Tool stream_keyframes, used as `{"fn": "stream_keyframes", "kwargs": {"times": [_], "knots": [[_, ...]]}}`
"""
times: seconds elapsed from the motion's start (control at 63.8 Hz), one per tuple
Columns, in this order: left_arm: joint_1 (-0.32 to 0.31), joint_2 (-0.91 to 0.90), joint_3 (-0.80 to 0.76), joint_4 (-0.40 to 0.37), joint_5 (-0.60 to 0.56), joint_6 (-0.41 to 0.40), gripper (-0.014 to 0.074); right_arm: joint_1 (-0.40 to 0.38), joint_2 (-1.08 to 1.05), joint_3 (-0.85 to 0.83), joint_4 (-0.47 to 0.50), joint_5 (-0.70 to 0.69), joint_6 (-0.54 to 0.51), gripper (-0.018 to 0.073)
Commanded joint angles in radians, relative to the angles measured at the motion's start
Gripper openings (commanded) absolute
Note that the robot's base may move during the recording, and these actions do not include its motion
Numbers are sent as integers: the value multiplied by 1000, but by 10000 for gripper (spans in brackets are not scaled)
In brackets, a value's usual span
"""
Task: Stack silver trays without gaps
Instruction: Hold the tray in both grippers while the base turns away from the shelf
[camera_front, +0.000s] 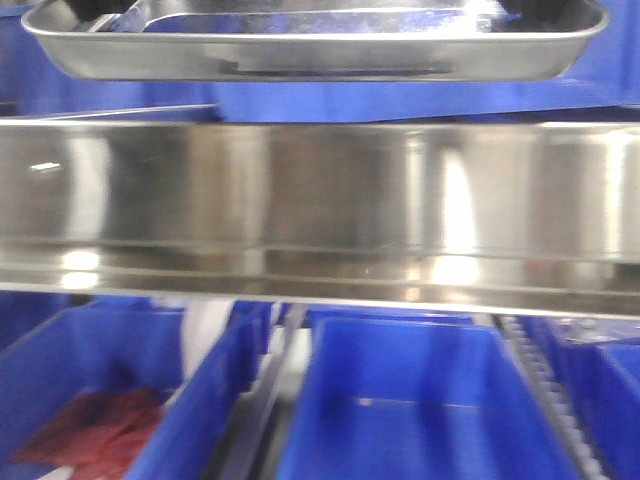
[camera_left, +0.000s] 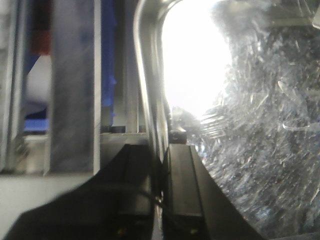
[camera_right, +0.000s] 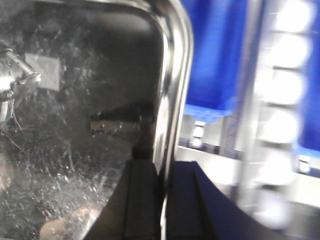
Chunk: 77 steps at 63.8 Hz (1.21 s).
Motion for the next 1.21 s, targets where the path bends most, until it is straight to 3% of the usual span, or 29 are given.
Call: {"fn": "stream_keyframes", "kwargs": {"times": [0.0,1.19], "knots": [[-9,-35,-34,41,73,14,-43,0,-31,-35,-60,29,-25,57],[-9,-35,-34,41,73,14,-48,0,-31,-35,-60,30,-25,57]]}}
